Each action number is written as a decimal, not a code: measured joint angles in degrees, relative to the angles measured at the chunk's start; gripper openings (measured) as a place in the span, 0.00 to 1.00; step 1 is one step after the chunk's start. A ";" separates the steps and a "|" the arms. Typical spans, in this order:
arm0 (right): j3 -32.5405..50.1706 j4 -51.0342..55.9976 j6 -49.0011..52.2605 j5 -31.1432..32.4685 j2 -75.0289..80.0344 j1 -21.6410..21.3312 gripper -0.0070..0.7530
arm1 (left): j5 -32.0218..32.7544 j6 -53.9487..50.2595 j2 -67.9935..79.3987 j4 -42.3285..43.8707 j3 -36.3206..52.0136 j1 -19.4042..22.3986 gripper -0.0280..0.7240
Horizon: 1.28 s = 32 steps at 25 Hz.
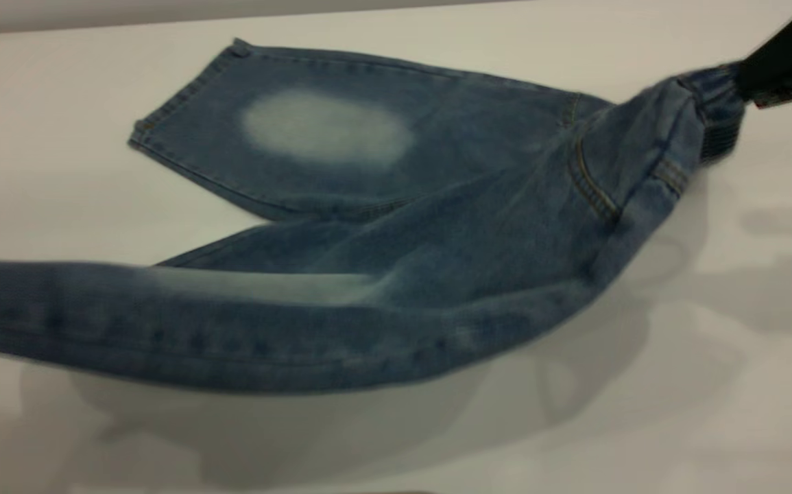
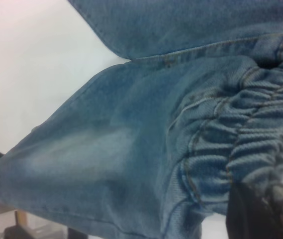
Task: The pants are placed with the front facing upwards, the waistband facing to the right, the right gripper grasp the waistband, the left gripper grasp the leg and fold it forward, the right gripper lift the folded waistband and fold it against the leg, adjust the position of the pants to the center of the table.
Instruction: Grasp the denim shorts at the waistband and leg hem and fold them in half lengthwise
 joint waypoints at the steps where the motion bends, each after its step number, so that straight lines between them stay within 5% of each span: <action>1: 1.16 -0.13 0.52 0.12 -1.56 0.00 0.06 | 2.23 -0.76 -1.97 0.00 0.04 0.00 0.11; 7: 4.60 -1.16 4.91 0.27 -8.77 0.00 0.06 | 4.27 -7.42 -9.26 5.36 -0.64 0.00 0.11; 13: 4.65 1.17 7.99 -4.93 -9.16 0.00 0.06 | -4.79 -17.78 -7.55 15.37 -5.89 0.00 0.11; 25: 4.65 17.29 9.11 -12.27 -2.30 0.00 0.06 | -19.46 -20.85 18.93 17.45 -21.29 0.00 0.11; 32: 4.65 27.53 8.03 -14.28 3.57 0.00 0.06 | -20.82 -21.78 33.56 17.21 -36.14 0.00 0.11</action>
